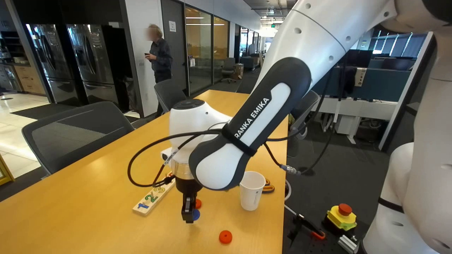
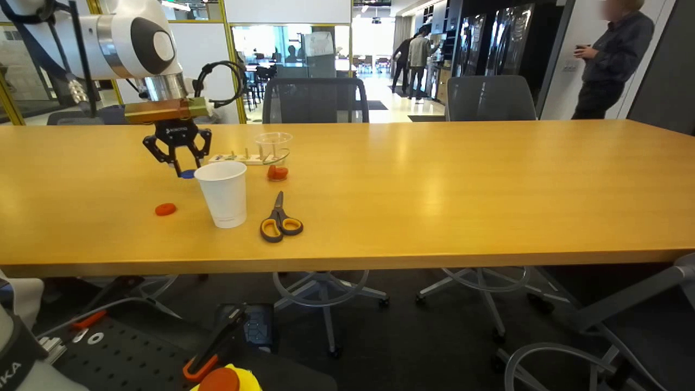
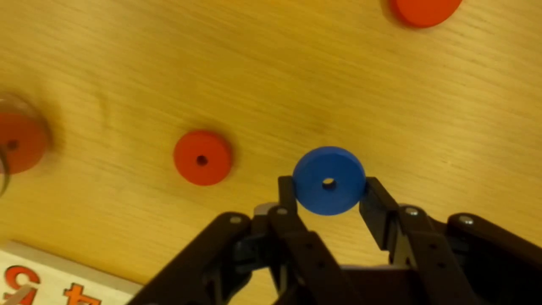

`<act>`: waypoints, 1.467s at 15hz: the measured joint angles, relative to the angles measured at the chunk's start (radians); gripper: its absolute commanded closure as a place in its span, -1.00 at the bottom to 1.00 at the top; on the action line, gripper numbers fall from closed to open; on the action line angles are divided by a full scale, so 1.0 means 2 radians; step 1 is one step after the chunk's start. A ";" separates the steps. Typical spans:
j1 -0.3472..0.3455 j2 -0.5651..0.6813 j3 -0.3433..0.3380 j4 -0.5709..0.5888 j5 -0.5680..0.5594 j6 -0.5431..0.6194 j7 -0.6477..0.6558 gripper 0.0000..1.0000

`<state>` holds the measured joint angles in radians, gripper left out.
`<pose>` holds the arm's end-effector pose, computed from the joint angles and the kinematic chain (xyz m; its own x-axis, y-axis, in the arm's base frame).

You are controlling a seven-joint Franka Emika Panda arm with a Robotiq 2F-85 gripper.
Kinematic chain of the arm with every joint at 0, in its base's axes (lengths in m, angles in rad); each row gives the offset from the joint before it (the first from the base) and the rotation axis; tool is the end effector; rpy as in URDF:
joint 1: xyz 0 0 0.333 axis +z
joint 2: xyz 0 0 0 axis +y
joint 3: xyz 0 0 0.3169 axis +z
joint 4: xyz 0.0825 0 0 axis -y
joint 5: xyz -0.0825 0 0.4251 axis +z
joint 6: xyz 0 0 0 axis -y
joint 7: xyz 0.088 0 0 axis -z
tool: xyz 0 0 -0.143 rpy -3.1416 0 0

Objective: Put the orange circles into the transparent cup then the blue circles into the white cup.

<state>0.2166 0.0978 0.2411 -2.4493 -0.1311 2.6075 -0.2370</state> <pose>0.4619 0.2308 0.1984 0.6922 0.7201 0.0481 0.7173 -0.6938 0.0635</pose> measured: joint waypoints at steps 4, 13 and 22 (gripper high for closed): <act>-0.007 -0.047 -0.017 0.011 -0.011 -0.037 0.036 0.50; -0.055 -0.113 -0.043 0.011 -0.130 -0.100 0.216 0.49; -0.080 -0.151 -0.046 -0.022 -0.142 -0.139 0.283 0.49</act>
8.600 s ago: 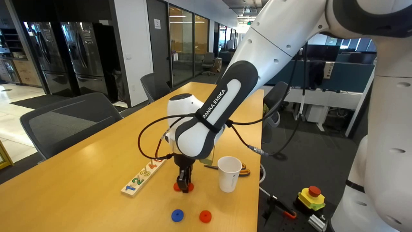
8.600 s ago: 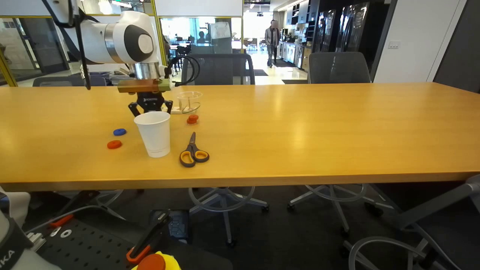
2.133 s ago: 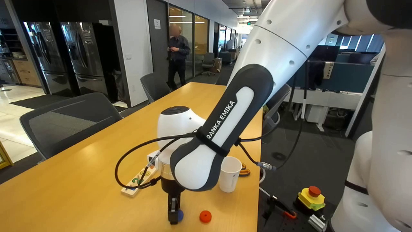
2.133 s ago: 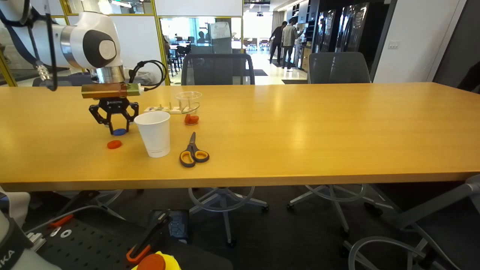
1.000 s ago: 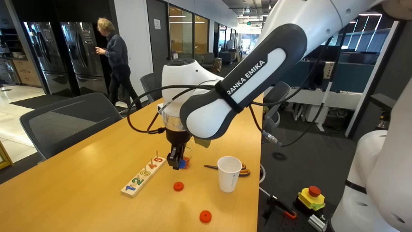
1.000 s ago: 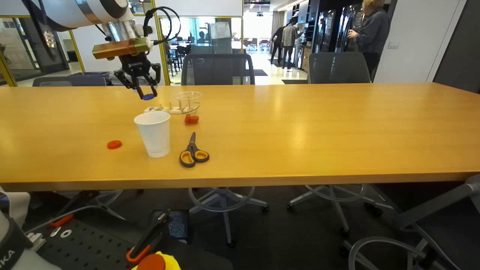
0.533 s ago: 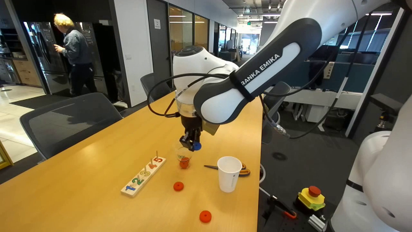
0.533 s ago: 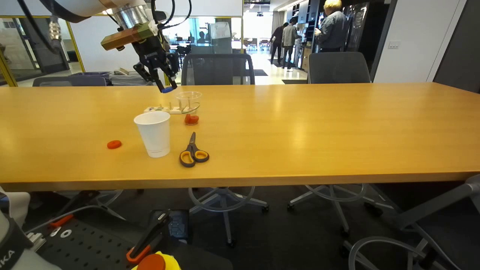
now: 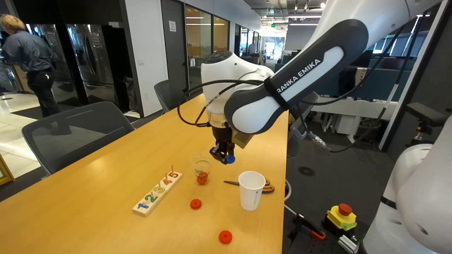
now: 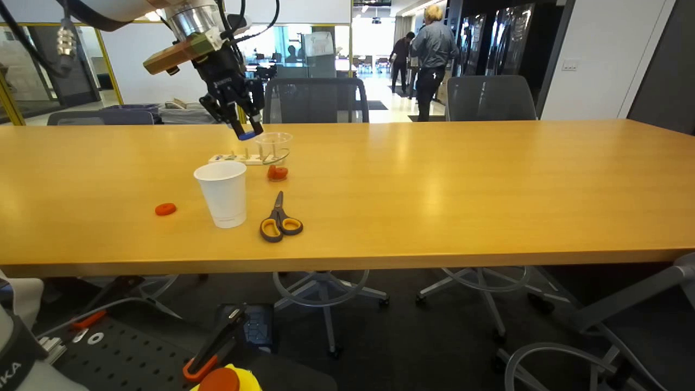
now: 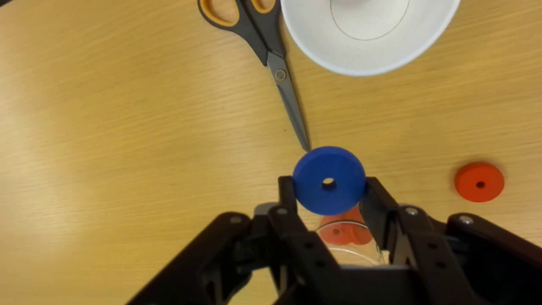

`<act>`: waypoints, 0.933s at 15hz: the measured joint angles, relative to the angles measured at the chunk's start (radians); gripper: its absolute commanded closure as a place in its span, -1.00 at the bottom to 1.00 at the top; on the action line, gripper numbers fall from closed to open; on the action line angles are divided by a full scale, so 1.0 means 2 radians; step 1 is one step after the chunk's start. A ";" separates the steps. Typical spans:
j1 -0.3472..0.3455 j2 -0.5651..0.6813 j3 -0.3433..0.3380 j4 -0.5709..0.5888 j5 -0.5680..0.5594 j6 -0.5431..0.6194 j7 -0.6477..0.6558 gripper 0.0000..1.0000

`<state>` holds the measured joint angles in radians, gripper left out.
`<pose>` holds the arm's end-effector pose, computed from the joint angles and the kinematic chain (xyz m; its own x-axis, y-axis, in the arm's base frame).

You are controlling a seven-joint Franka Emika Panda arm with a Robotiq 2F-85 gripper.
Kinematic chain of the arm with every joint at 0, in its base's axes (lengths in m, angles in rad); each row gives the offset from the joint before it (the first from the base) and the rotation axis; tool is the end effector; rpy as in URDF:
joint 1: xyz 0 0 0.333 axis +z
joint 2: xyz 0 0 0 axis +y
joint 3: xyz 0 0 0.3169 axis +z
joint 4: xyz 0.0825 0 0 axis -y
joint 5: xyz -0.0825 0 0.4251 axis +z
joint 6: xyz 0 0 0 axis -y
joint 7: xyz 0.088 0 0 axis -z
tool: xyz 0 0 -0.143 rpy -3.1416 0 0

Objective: Put the orange circles into the transparent cup then the blue circles into the white cup.

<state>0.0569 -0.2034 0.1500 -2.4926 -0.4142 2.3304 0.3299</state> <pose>0.4809 0.0808 0.3053 0.9808 0.1706 0.0944 0.1329 -0.9393 0.3164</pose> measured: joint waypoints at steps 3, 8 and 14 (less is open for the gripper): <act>-0.012 -0.015 -0.001 -0.022 0.000 0.000 0.023 0.49; -0.022 -0.031 -0.001 -0.051 0.000 0.000 0.034 0.49; -0.022 -0.058 0.000 -0.083 0.000 0.001 0.043 0.49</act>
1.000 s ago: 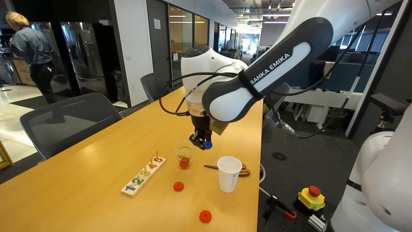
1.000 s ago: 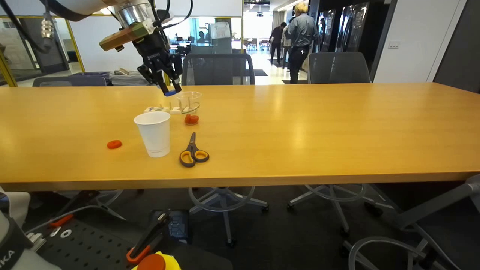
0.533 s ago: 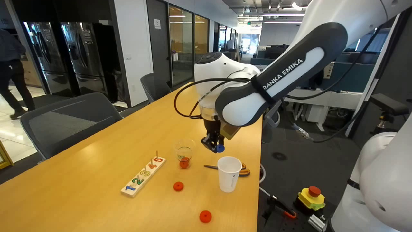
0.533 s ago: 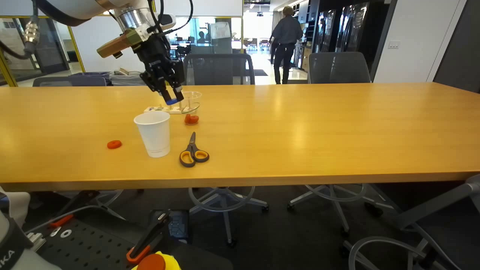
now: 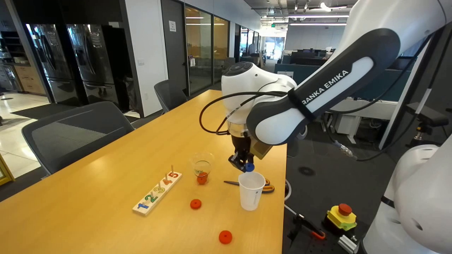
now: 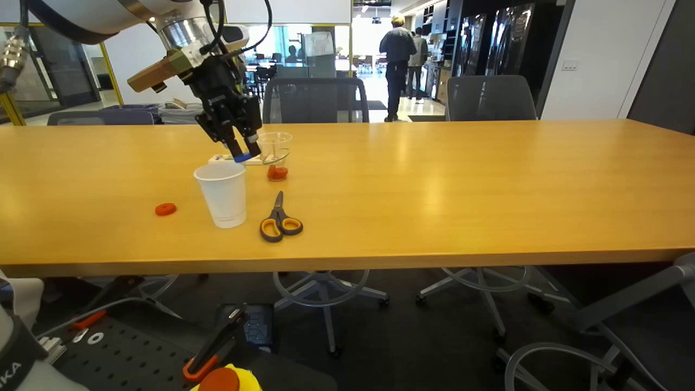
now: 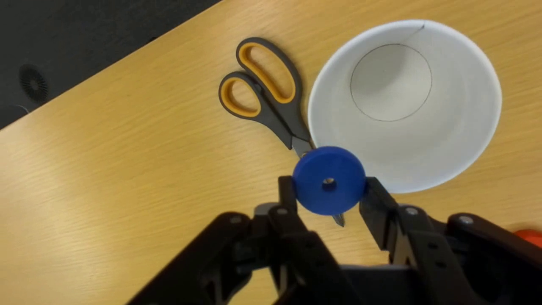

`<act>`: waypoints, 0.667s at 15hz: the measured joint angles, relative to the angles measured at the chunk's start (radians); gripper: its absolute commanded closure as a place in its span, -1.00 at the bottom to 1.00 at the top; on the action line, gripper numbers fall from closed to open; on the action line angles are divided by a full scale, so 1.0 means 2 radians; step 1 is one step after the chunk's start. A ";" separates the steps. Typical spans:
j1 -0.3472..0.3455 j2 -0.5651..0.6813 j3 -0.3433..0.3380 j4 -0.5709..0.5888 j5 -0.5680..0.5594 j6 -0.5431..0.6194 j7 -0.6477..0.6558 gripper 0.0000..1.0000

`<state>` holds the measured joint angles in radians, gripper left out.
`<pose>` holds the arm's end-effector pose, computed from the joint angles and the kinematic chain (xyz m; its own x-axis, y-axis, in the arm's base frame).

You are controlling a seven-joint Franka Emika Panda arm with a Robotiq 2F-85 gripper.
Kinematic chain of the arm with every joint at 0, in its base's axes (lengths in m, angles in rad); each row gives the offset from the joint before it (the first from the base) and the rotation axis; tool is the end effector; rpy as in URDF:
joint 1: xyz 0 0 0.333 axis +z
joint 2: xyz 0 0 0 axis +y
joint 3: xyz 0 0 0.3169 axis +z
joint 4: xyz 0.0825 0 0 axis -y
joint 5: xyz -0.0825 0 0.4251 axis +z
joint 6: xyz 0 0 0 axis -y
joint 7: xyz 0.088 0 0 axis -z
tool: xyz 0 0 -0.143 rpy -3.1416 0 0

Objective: Put the orange circles into the transparent cup then the blue circles into the white cup.

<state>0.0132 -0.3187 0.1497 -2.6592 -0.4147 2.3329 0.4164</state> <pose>0.4288 0.0473 0.2816 0.9964 0.0423 0.0737 0.0158 -0.9441 0.3292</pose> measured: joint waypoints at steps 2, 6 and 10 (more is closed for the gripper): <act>0.000 -0.009 0.001 -0.010 0.000 0.001 0.000 0.49; 0.006 -0.025 0.003 -0.027 0.011 0.007 -0.014 0.48; 0.015 -0.031 0.003 -0.035 0.041 0.017 -0.038 0.48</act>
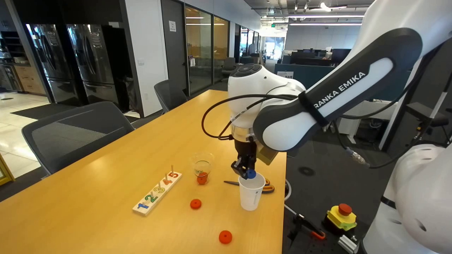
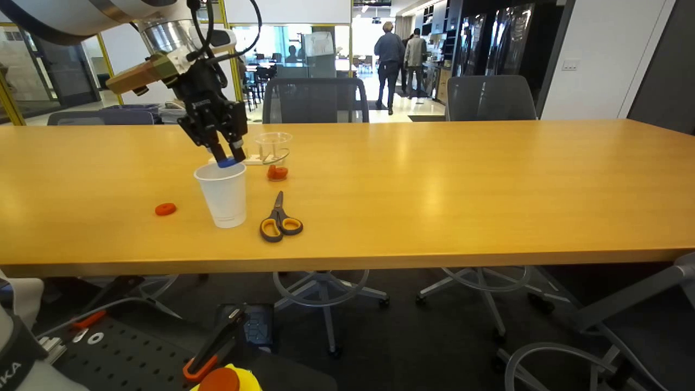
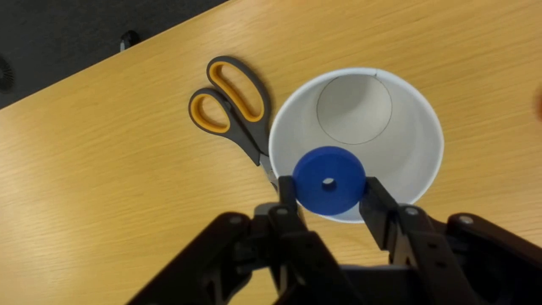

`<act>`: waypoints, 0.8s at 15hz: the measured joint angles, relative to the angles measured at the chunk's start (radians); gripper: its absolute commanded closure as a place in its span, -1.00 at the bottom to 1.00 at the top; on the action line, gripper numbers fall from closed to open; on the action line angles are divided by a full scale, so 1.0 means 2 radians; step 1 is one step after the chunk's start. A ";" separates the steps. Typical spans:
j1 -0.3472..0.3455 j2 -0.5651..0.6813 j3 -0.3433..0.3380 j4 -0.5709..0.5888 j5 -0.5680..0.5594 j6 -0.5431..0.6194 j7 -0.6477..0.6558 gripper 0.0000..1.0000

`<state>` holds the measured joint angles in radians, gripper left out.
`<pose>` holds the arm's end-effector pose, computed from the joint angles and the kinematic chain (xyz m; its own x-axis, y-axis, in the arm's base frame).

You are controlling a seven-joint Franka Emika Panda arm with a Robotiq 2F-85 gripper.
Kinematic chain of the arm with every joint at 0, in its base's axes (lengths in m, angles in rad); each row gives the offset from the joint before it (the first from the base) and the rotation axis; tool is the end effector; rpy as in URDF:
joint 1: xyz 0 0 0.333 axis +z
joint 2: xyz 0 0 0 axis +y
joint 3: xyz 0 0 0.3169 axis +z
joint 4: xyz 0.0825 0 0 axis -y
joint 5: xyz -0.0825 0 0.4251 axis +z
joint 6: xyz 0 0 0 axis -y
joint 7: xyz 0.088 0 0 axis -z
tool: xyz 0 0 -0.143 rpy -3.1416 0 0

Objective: Put the orange circles into the transparent cup then the blue circles into the white cup.

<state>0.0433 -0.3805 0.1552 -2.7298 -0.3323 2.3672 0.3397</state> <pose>0.4069 0.0616 0.2772 0.9930 0.0956 0.0692 0.0728 -0.9578 0.2780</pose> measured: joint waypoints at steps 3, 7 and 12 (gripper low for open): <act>0.002 0.000 0.000 -0.001 0.016 0.006 -0.014 -0.50; 0.002 0.000 0.000 -0.002 0.025 0.010 -0.022 -1.00; 0.014 -0.009 0.002 -0.001 0.026 0.031 -0.046 -1.00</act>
<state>0.0721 -0.3995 0.1598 -2.7309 -0.2810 2.4288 0.2483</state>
